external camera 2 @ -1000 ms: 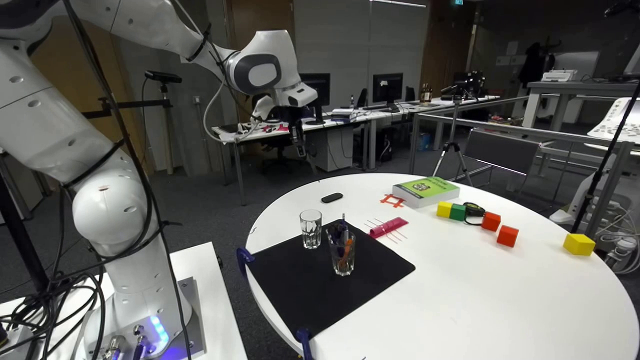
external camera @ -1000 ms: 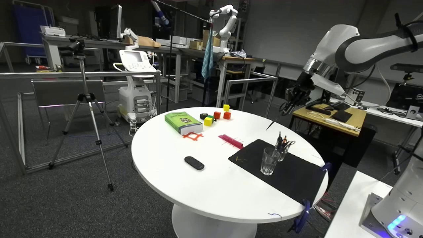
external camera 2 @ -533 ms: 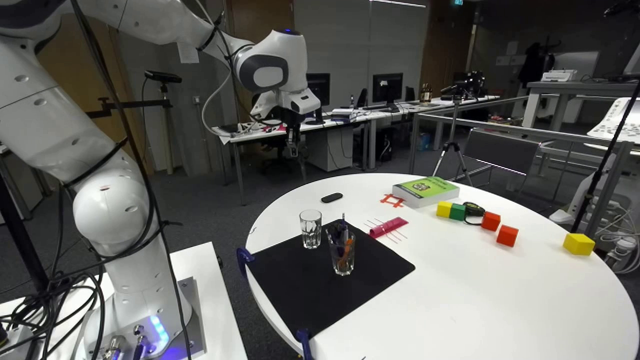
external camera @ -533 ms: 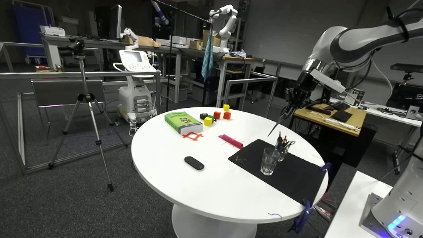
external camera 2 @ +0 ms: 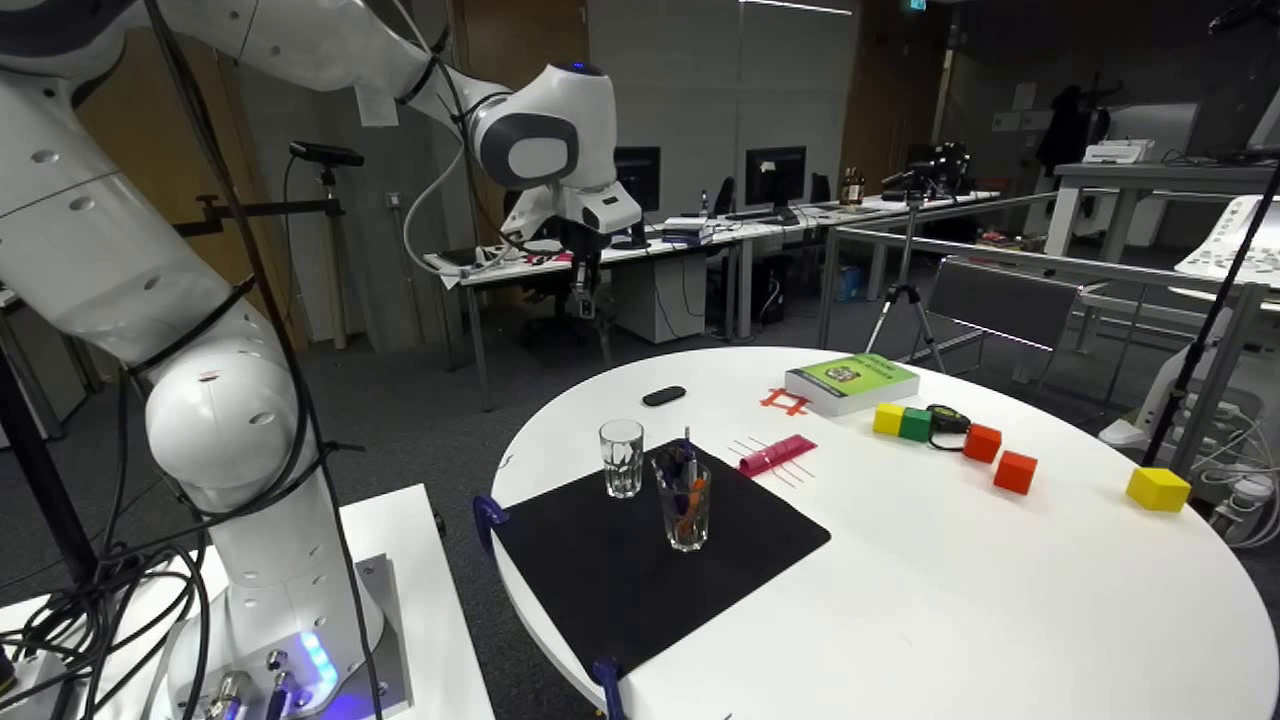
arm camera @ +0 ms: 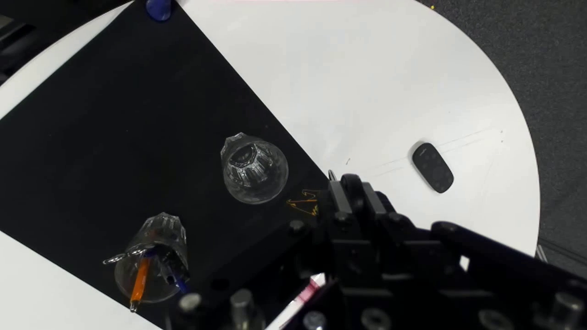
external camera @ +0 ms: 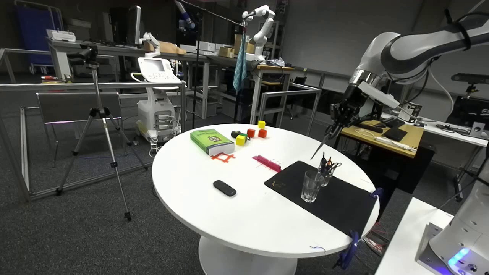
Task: Move one scissors from the glass on the right to the glass on the left.
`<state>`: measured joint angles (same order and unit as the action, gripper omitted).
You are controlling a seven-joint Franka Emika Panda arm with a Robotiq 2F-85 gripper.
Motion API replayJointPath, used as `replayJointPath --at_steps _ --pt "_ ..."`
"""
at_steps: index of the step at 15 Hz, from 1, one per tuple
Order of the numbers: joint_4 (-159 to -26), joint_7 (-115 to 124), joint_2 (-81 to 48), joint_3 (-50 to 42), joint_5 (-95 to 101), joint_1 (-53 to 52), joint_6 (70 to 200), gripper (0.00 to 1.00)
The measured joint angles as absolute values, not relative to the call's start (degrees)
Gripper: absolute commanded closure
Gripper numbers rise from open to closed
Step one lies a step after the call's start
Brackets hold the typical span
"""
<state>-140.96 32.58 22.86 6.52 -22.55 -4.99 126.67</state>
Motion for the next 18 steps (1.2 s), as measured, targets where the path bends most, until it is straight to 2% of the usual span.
replayJointPath --at_steps 18 --pt "-143.0 33.0 16.2 6.7 -16.5 -1.8 127.6 0.98"
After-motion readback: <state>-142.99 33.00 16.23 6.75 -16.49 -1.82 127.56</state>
